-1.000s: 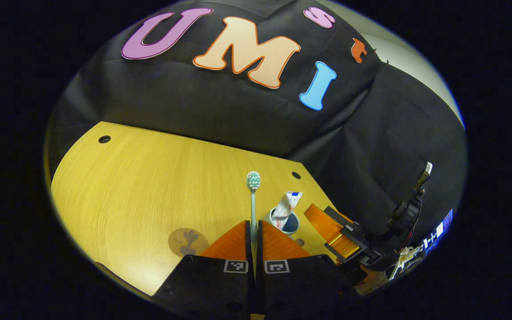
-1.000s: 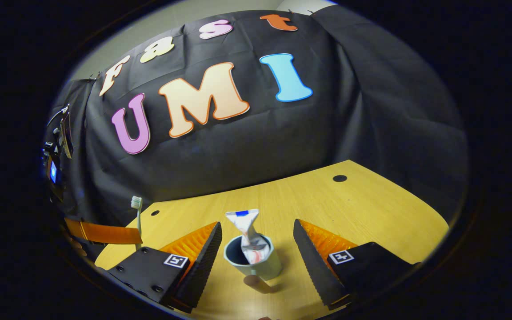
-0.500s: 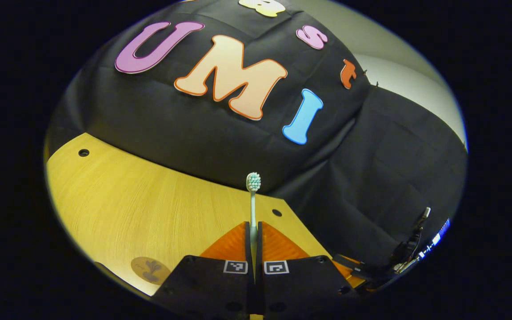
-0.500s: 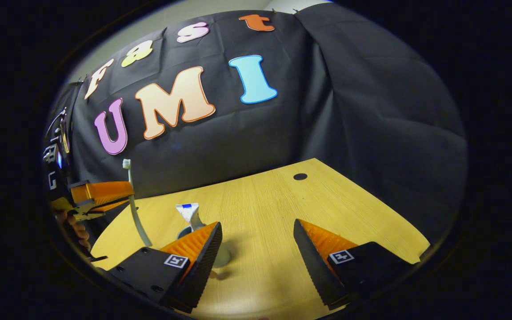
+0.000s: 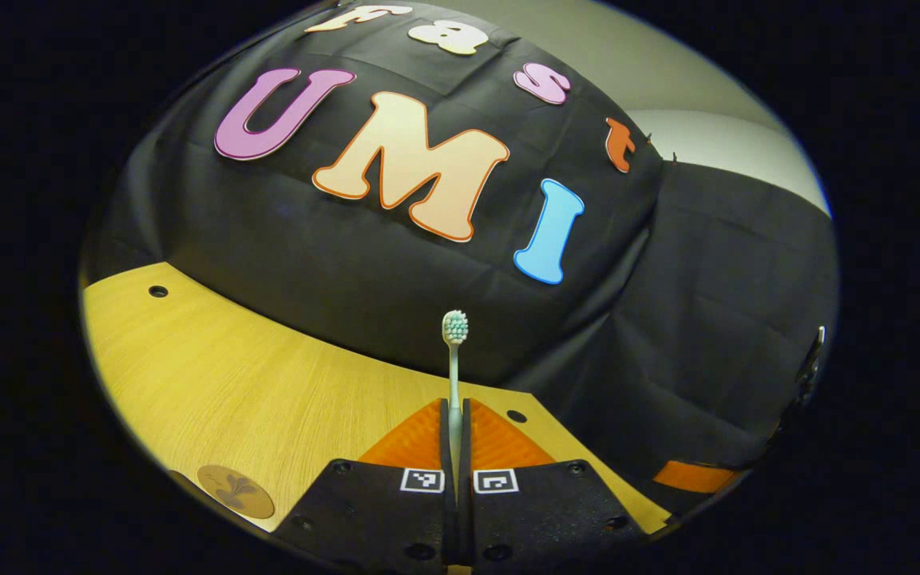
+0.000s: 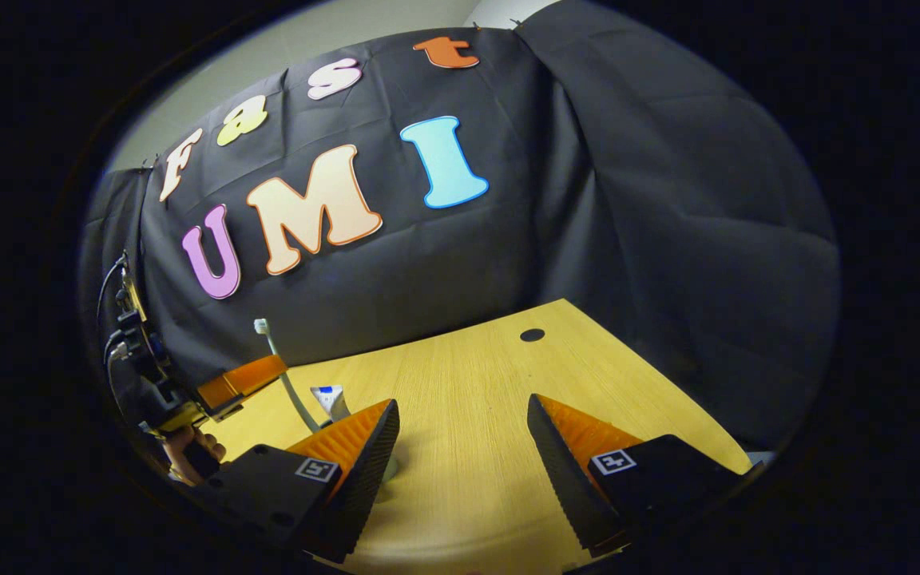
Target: Put the toothbrush and toothpaste on the desktop into the cup, then pick up the cup and place it on the coaster on the desktop.
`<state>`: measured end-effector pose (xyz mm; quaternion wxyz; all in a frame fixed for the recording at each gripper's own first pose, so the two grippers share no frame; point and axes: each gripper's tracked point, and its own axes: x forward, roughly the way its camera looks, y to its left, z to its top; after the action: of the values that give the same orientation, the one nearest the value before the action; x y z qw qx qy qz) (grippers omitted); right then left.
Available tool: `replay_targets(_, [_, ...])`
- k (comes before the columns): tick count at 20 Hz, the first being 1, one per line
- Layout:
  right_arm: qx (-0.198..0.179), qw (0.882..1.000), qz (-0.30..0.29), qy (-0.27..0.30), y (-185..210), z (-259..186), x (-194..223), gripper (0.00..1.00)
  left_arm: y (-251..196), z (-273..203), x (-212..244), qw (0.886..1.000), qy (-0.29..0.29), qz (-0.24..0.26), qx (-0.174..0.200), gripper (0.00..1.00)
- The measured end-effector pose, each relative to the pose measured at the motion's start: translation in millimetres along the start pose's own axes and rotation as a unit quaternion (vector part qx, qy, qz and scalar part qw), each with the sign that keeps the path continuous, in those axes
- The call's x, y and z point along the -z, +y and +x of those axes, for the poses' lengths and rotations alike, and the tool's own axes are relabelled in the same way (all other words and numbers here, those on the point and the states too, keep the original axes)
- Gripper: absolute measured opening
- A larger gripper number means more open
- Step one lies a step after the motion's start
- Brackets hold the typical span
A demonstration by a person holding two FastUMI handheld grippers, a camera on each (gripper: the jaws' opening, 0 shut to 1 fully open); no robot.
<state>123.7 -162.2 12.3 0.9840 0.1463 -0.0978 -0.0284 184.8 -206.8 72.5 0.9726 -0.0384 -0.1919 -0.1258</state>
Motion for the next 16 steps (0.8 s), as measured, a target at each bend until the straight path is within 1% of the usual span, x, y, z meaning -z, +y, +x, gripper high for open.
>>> replay_targets(1, [-0.009,1.0,0.001,0.008,-3,2,4,1.0,0,0,5,1.0,-0.004,0.012,-0.006,0.0])
replay_targets(2, [-0.017,1.0,0.001,0.016,-7,3,9,0.94,-1,-1,10,1.0,-0.009,0.019,-0.01,0.0])
replay_targets(3, [-0.02,1.0,-0.002,0.023,-12,4,14,0.98,-1,-2,15,0.999,-0.013,0.027,-0.013,0.0])
replay_targets(4, [-0.021,0.999,-0.006,0.028,-17,5,19,0.94,-2,-3,19,0.999,-0.018,0.039,-0.017,0.0])
replay_targets(5, [-0.023,0.999,-0.01,0.034,-21,5,23,0.98,-1,-4,23,0.998,-0.023,0.052,-0.022,0.0])
replay_targets(6, [-0.024,0.999,-0.01,0.038,-24,5,27,0.94,-1,-5,27,0.997,-0.024,0.064,-0.023,0.0])
replay_targets(7, [-0.03,0.999,-0.006,0.041,-24,5,30,0.98,-2,-4,32,0.997,-0.025,0.072,-0.024,0.0])
replay_targets(9, [-0.043,0.998,0.004,0.053,-21,2,37,0.99,-4,-4,41,0.996,-0.023,0.08,-0.024,0.0])
replay_targets(11, [-0.052,0.997,0.002,0.055,-19,2,43,0.98,-5,-6,47,0.996,-0.025,0.078,-0.025,0.0])
replay_targets(13, [-0.063,0.996,-0.004,0.055,-15,2,44,0.98,1,-8,52,0.995,-0.026,0.088,-0.041,0.0])
replay_targets(14, [-0.066,0.996,-0.009,0.055,-15,1,46,0.94,3,-9,52,0.994,-0.03,0.096,-0.049,0.0])
replay_targets(15, [-0.07,0.996,-0.014,0.056,-15,0,47,0.98,2,-9,56,0.993,-0.029,0.101,-0.051,0.0])
replay_targets(16, [-0.074,0.995,-0.017,0.057,-16,-1,49,0.98,1,-10,59,0.993,-0.027,0.102,-0.053,0.0])
